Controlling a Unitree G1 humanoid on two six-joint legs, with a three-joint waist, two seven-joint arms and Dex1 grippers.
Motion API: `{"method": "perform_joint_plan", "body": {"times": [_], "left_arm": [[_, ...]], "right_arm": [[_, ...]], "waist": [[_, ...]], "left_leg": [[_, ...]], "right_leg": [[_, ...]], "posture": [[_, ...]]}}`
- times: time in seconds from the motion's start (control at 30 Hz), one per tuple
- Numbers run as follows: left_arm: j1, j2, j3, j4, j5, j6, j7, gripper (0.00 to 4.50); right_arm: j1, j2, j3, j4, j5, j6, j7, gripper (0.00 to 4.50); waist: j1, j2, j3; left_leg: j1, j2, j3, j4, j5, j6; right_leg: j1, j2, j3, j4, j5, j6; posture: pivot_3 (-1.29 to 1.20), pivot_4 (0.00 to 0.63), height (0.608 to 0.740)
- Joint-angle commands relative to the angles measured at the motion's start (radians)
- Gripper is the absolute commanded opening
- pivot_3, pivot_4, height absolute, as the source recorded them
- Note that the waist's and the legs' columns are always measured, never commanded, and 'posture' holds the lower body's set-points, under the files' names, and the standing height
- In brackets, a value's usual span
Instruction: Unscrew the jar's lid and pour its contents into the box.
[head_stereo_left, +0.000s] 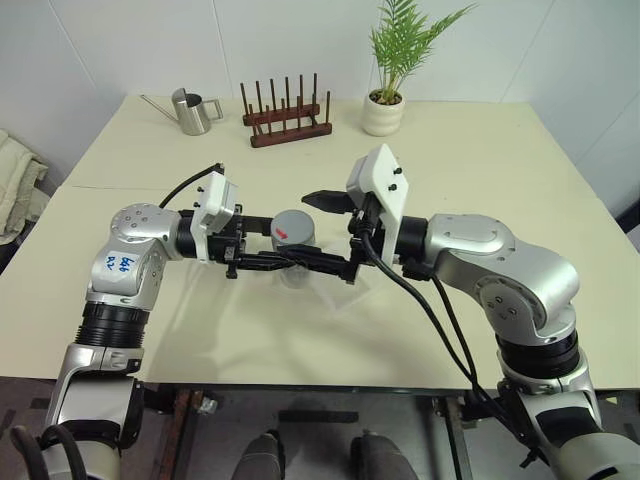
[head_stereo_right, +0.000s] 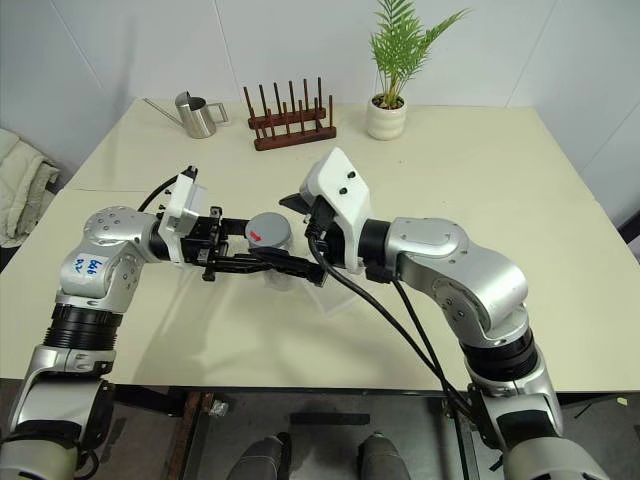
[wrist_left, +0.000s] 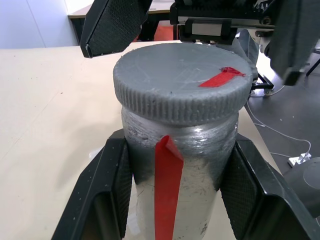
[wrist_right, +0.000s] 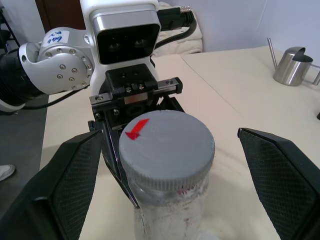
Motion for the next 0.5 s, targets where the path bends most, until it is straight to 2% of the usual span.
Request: {"method": "perform_joint_plan", "body": {"times": [0.03, 0.1, 0.5], "left_arm": [[-0.031, -0.001, 0.006, -0.026, 0.0, -0.016, 0.001, 2.06], [-0.03, -0.001, 0.007, -0.028, 0.0, -0.016, 0.002, 2.06], [-0.027, -0.003, 0.008, -0.033, -0.001, -0.015, 0.003, 2.06]], "right_arm": [[-0.023, 0.006, 0.0, -0.014, -0.003, -0.024, 0.014, 4.11], [-0.025, 0.005, 0.004, -0.011, -0.01, -0.025, 0.017, 3.58], [-0.026, -0.001, 0.026, -0.006, -0.032, -0.036, 0.044, 3.58]], "waist": [[0.0, 0.0, 0.0], [0.0, 0.0, 0.0], [0.0, 0.0, 0.0]], "left_leg": [[0.0, 0.0, 0.0, 0.0, 0.0, 0.0], [0.0, 0.0, 0.0, 0.0, 0.0, 0.0], [0.0, 0.0, 0.0, 0.0, 0.0, 0.0]], "right_leg": [[0.0, 0.0, 0.0, 0.0, 0.0, 0.0], [0.0, 0.0, 0.0, 0.0, 0.0, 0.0], [0.0, 0.0, 0.0, 0.0, 0.0, 0.0]], "posture": [[0.0, 0.15, 0.74], [0.0, 0.15, 0.74], [0.0, 0.15, 0.74]]}}
